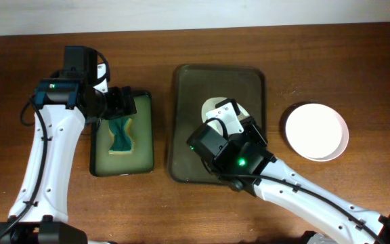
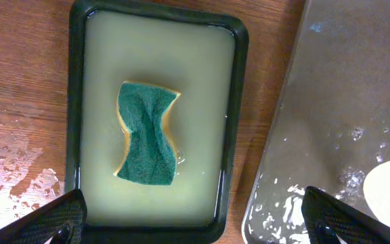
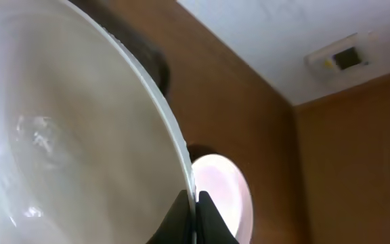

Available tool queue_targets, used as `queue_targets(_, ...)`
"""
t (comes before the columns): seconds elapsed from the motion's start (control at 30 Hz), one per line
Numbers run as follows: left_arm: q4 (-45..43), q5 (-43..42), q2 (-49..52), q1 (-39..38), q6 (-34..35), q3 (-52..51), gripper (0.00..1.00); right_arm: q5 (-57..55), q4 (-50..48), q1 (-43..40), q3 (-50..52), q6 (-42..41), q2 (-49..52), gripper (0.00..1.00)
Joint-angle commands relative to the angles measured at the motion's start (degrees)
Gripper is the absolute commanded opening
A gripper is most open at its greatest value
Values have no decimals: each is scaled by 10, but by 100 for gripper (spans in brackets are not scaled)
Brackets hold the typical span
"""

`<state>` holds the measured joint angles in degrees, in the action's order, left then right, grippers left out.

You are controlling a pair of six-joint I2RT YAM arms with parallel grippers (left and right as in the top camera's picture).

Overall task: Clean dirty plates on tray and stack at the side
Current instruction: 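Lift the plate with the right gripper and place it on the right stack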

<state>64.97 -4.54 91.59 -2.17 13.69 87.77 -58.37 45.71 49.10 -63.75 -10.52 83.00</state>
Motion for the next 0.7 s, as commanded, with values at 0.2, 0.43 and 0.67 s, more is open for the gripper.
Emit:
queue_targets(0.2, 1, -6, -2, 1, -2, 6, 99, -53, 0, 20, -2, -4, -5, 4)
queue_targets(0.43, 0, -6, -2, 1, -2, 6, 99, -83, 13, 20, -2, -4, -5, 4)
queue_targets(0.67, 0, -6, -2, 1, -2, 6, 100, -101, 14, 20, -2, -4, -5, 4)
